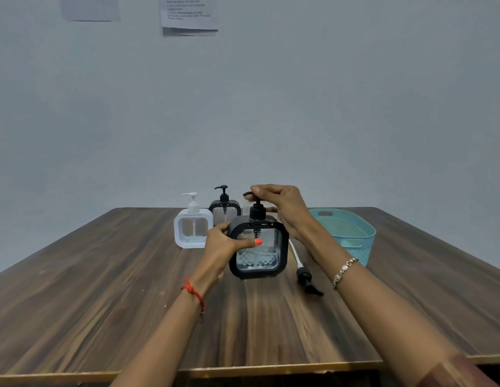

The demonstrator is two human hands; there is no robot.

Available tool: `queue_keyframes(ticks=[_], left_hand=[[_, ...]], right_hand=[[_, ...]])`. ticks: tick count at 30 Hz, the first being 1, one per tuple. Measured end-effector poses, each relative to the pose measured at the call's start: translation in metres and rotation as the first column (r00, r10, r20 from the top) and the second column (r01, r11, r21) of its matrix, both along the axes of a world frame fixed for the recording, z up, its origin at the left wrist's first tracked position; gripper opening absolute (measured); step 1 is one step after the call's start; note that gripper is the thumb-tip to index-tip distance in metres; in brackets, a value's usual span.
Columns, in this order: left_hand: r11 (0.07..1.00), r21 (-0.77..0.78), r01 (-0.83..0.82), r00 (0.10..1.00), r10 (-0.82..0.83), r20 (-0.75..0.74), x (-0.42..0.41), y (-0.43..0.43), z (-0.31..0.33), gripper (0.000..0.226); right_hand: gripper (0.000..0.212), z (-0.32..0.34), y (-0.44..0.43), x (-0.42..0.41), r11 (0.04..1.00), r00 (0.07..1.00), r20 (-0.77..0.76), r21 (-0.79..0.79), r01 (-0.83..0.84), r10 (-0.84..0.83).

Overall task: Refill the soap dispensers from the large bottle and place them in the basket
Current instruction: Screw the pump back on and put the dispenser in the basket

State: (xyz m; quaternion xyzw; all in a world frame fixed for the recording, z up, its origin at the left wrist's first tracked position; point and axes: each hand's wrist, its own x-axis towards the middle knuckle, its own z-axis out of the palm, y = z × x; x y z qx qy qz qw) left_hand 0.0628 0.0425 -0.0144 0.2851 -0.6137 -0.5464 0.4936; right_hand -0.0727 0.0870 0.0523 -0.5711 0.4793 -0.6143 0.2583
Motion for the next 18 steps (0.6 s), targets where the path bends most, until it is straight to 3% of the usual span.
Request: queue_keyframes(ticks=[4, 10, 12, 15, 18], left_hand=[[1.0, 0.008, 0.009, 1.0, -0.009, -0.015, -0.019, 0.005, 0.001, 0.043], [0.999, 0.031, 0.035, 0.997, -0.032, -0.067, -0.052, 0.008, 0.007, 0.048], [0.998, 0.022, 0.06, 0.994, -0.058, -0.094, -0.066, 0.011, 0.014, 0.042], [0.997, -0.001, 0.081, 0.989, -0.081, -0.12, -0.091, 0.011, 0.027, 0.038], [0.994, -0.049, 0.102, 0.989, -0.107, -0.103, -0.12, 0.01, 0.037, 0.041]], right_hand=[[0.019, 0.002, 0.009, -0.009, 0.995, 0.996, 0.017, -0.046, 0.089, -0.088], [0.043, 0.001, 0.026, -0.053, 0.99, 0.989, -0.05, 0.008, 0.137, -0.137], [0.045, 0.0, 0.037, -0.076, 0.983, 0.98, -0.097, 0.054, 0.178, -0.172], [0.045, 0.0, 0.055, -0.114, 0.971, 0.974, -0.203, 0.195, 0.136, -0.096], [0.053, 0.006, 0.065, -0.146, 0.964, 0.975, -0.203, 0.225, 0.138, -0.093]])
